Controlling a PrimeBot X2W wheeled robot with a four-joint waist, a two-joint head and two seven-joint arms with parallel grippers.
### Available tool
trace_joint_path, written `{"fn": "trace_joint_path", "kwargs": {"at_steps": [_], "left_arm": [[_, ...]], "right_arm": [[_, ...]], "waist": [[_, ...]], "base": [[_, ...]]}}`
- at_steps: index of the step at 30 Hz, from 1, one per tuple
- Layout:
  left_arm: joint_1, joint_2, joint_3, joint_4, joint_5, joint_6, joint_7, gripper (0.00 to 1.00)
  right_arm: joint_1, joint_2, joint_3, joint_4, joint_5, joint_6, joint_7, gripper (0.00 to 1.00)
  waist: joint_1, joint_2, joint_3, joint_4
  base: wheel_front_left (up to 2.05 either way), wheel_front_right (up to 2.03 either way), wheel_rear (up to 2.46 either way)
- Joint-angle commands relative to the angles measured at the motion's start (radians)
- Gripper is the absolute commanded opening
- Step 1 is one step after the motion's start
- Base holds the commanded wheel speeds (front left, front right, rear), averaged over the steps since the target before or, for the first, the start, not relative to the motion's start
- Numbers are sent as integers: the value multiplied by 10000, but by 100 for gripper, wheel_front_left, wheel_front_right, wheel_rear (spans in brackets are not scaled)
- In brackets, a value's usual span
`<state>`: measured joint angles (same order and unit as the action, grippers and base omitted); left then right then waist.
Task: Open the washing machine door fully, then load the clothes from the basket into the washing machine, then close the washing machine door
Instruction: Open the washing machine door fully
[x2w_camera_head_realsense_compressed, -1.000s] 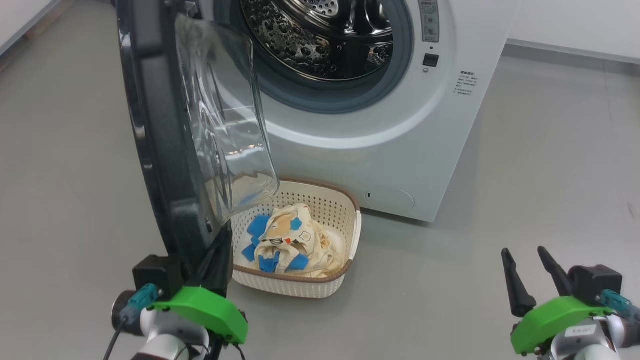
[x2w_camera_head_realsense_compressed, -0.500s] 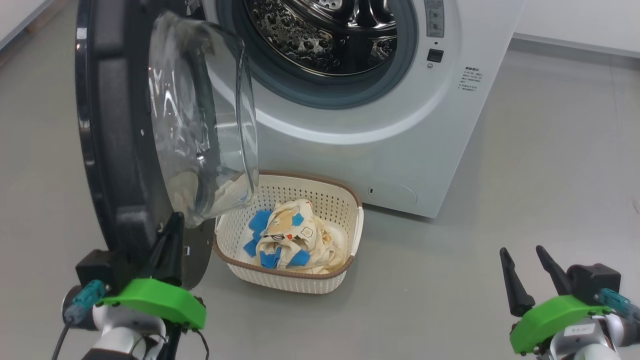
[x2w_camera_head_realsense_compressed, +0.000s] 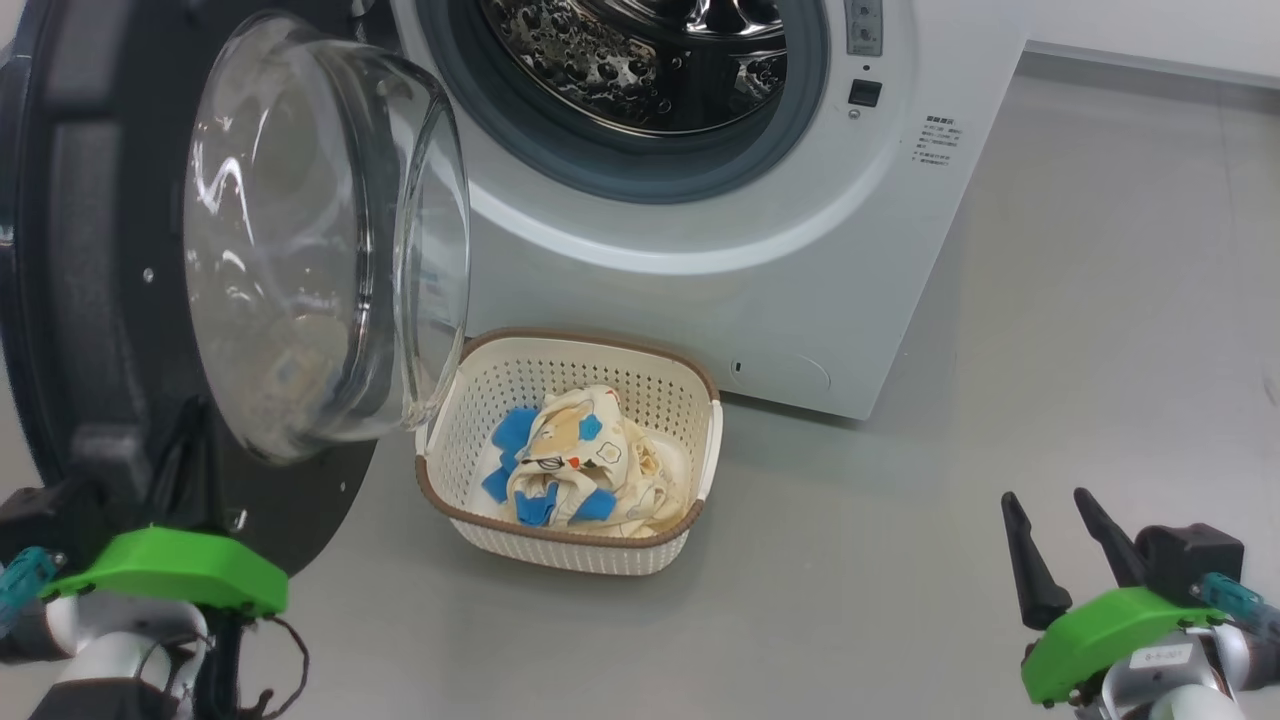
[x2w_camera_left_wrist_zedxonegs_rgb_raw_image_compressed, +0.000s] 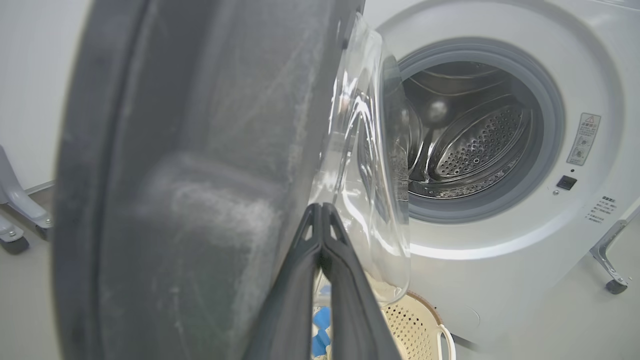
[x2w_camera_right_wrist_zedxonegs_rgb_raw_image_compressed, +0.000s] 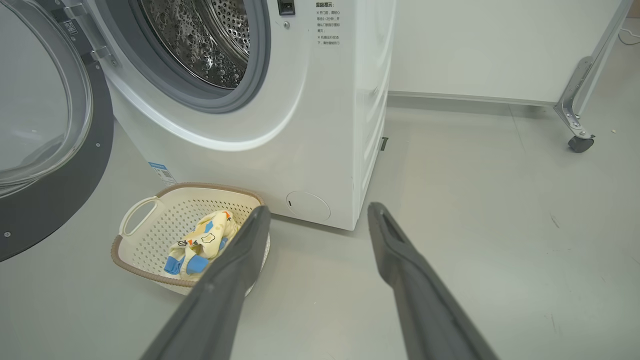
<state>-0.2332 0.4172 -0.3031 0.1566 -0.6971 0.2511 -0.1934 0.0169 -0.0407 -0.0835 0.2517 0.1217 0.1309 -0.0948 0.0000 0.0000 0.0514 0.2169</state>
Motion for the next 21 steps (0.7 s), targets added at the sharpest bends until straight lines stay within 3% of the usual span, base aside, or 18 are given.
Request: {"fn": "trace_joint_path", "kwargs": {"at_steps": [1,21], "left_arm": [[-357,533,656,-117,-45,2569,-92,0],[-1370,926,2048,2261,-569,2424,-495,0]], "right_arm": [[-329,-95,176,-365,-63,-2,30,100],[-533,-95,-17,-597,-252,-2,205,100]], "waist": [[0,0,18,-3],[0,0,585,-56]], "base": [[0,0,0],[0,0,0]]}}
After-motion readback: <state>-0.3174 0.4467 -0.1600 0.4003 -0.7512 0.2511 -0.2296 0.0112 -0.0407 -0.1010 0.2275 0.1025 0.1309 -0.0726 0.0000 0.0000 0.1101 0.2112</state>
